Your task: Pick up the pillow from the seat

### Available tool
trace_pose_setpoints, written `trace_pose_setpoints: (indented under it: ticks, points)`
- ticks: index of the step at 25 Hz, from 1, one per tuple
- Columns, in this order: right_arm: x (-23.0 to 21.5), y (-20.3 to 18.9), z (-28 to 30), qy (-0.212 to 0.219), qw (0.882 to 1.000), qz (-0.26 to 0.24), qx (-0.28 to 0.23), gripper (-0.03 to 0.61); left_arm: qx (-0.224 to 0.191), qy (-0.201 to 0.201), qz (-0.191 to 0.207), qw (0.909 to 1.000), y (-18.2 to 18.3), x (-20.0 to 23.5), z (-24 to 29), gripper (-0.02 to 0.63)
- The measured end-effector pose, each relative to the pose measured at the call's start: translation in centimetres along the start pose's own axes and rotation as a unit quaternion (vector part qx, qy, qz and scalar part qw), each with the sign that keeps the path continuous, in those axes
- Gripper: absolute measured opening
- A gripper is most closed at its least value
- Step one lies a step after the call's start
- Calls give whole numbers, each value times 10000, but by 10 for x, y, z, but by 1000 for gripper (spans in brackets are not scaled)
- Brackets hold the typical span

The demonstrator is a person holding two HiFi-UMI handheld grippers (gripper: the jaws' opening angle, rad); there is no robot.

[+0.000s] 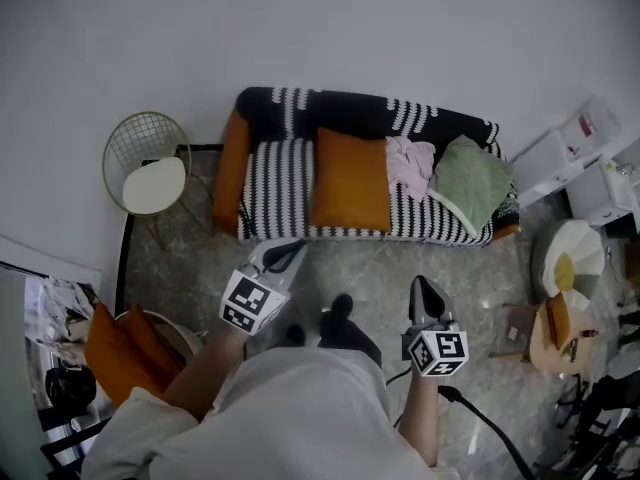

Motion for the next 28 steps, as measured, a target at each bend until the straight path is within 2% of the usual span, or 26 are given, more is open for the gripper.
trace_pose_setpoints:
  ticks: [12, 21, 28]
  points:
    - [-64, 25, 86, 352, 9994, -40, 27, 6, 43, 363, -74, 9993, 16, 39, 68, -1]
    - [-139, 59, 165, 752, 9971, -50, 83, 6, 25, 552, -77, 9984, 48, 64, 156, 0]
    - [-203, 76, 226, 1045, 9944, -46, 155, 6, 6, 866, -216, 9960, 61, 82, 225, -2]
Point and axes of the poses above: the fingertips, and each gripper's own axes: z forward along the fingers, x to its left, y out of its top, the point moved 8 cm from there along -z, backward along the fingers
